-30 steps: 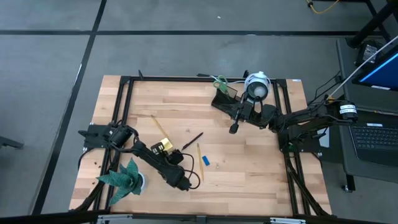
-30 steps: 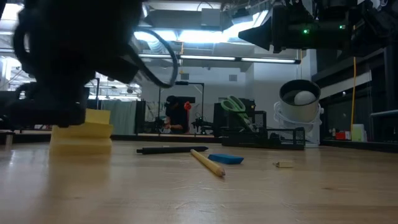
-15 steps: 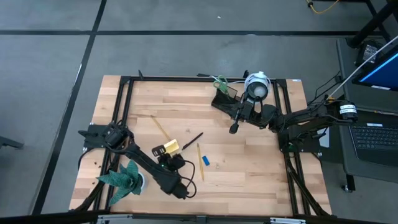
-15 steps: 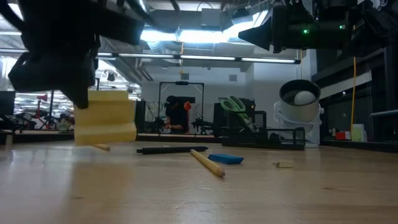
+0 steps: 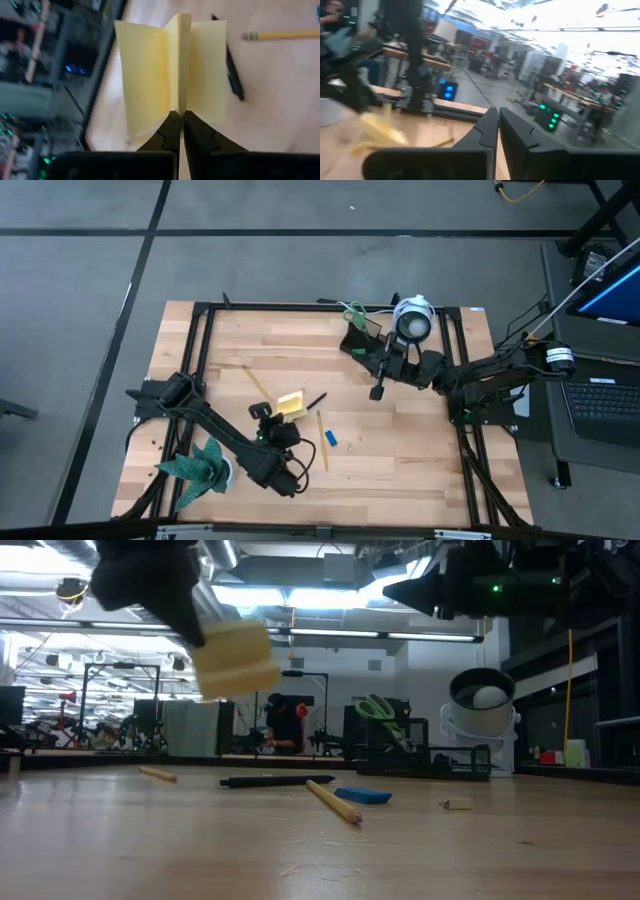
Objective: Pick and place office supplies into organizer
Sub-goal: Put the yellow sticky notes into the metal mesh desk organizer
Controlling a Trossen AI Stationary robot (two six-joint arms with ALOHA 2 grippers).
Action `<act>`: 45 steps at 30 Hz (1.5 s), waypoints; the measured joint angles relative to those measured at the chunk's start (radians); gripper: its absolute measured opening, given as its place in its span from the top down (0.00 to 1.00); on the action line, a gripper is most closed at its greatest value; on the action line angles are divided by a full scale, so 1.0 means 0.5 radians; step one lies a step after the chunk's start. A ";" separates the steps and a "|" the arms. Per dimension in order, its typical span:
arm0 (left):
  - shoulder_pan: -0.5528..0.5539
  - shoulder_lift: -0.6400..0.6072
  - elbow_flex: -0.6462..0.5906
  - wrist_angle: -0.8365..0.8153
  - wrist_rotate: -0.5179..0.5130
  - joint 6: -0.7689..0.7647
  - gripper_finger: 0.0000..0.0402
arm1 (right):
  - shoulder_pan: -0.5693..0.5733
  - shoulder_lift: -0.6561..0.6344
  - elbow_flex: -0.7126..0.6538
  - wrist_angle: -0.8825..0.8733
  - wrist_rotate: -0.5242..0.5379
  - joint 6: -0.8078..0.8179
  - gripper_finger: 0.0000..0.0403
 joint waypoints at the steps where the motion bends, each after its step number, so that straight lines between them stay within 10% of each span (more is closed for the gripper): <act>1: 0.011 -0.012 0.000 0.000 -0.045 0.058 0.99 | 0.014 0.000 0.020 -0.033 -0.013 -0.001 0.96; 15: 0.242 -0.044 0.000 0.000 -0.538 0.711 0.99 | 0.337 0.001 0.675 -1.639 0.045 0.029 0.95; 24: 0.303 -0.044 -0.001 0.002 -0.629 0.895 0.99 | 0.621 0.001 0.682 -1.718 0.266 -0.194 0.97; 45: 0.439 -0.044 -0.001 0.576 -0.602 1.557 0.99 | 0.659 0.254 0.683 -1.426 0.479 -0.429 0.68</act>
